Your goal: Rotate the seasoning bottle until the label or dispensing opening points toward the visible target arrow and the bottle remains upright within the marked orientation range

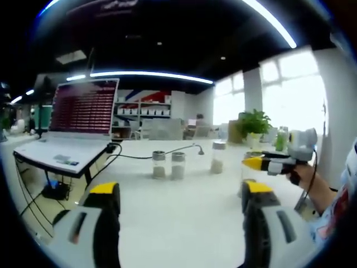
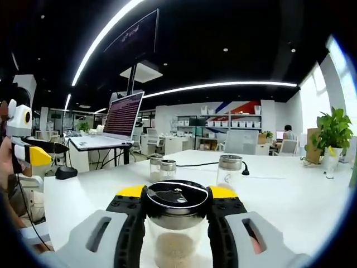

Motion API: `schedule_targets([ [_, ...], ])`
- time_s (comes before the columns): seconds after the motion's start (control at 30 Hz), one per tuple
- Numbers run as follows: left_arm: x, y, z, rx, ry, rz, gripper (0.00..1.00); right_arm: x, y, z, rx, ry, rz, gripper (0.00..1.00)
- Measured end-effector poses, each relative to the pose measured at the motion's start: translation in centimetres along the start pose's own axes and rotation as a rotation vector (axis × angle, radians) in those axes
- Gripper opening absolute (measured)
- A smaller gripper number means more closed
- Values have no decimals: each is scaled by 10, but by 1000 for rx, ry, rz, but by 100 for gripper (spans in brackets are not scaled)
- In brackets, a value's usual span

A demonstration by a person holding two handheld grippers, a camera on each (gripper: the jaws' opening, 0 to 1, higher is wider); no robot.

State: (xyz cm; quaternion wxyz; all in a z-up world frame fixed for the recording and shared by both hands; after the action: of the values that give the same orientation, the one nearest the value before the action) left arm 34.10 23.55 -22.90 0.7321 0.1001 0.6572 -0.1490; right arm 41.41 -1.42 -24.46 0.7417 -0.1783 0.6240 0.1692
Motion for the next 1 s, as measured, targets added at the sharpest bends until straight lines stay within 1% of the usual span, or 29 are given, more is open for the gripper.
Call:
schedule_targets([
  [0.13,1,0,0,0,2,-2,96,1,1,-1,23,16,-43,42],
  [0.4,0,1,-1,-5,-3,-11,96,2,0,-1,61,19,-36,42],
  [0.57,1,1,-1,-5,-4,-15,96,2,-1,0,51,16,-29,43],
  [0.6,1,0,-1,-4,-4,-16,96,3,-2,1,53,10,-18,46],
  [0.67,1,1,-1,-3,-3,-18,96,2,-3,1,61,7,-9,56],
  [0.7,0,1,-1,-3,-3,-18,96,1,-3,1,65,4,-16,60],
  [0.77,0,2,-1,-4,-6,-20,96,-3,-5,1,72,-9,-41,64],
  [0.87,0,2,-1,-4,-5,-21,95,-6,-4,0,67,-17,-43,64],
  [1.0,1,2,0,-2,-2,-20,95,-5,-2,0,54,-6,-30,62],
])
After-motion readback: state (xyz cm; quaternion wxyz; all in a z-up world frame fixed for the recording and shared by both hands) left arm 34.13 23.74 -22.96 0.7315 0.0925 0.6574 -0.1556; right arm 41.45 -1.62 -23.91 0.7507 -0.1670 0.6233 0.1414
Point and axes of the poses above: the point that each gripper's makers call its tool centre point, and the gripper's own axes: z roughly forward along the fingers, y roughly to its left, x roughly out of its underside, the point moved 4 cm from there along -z, roughly backward along the fingers, and after that the axes turned 10 degrees about -y, right-handed, at the moved point
